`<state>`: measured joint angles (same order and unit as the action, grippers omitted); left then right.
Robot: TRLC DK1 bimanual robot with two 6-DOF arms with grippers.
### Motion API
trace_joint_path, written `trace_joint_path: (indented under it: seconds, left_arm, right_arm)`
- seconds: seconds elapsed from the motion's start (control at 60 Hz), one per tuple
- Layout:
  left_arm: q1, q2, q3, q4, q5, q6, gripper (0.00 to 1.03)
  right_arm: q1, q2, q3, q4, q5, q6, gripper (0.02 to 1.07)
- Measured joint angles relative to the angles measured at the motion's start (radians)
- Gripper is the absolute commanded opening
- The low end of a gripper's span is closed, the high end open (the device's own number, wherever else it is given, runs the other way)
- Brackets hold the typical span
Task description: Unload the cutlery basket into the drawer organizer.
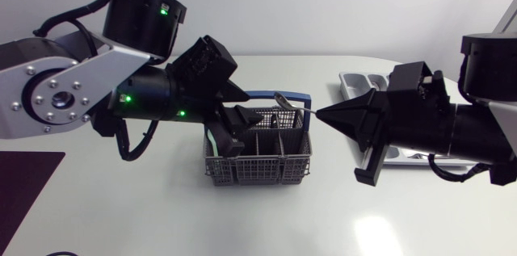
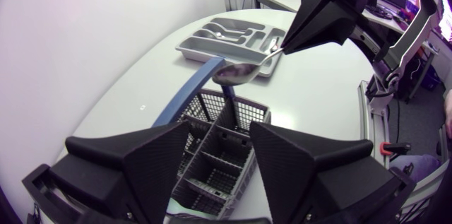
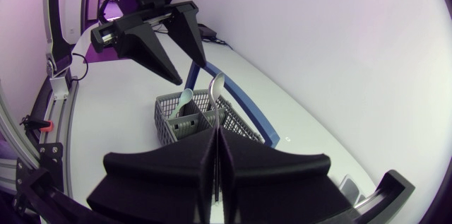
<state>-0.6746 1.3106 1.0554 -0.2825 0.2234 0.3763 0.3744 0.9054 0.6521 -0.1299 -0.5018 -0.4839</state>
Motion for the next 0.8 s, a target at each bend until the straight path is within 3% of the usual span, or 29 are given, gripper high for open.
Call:
trace_joint_path:
  seconds: [0.133, 0.217, 0.333, 0.583, 0.8]
  left_arm:
    - [0.058, 0.032, 0.027, -0.027, 0.198, -0.084, 0.62]
    - [0.085, 0.055, 0.045, -0.027, 0.222, -0.117, 0.61]
    - [0.067, 0.061, 0.045, -0.030, 0.223, -0.123, 0.61]
    - [-0.142, -0.034, -0.003, 0.046, -0.140, 0.016, 0.62]
    - [-0.167, -0.055, -0.010, 0.066, -0.187, -0.005, 0.61]
  right_arm:
    - [-0.004, -0.024, -0.013, 0.000, -0.004, -0.010, 0.08]
    - [-0.003, -0.028, -0.013, 0.001, -0.003, -0.009, 0.08]
    - [0.005, -0.028, -0.015, 0.024, 0.011, 0.006, 0.08]
    - [0.050, 0.006, -0.014, 0.030, 0.070, 0.023, 0.08]
    - [0.145, 0.006, -0.037, 0.171, 0.218, 0.066, 0.08]
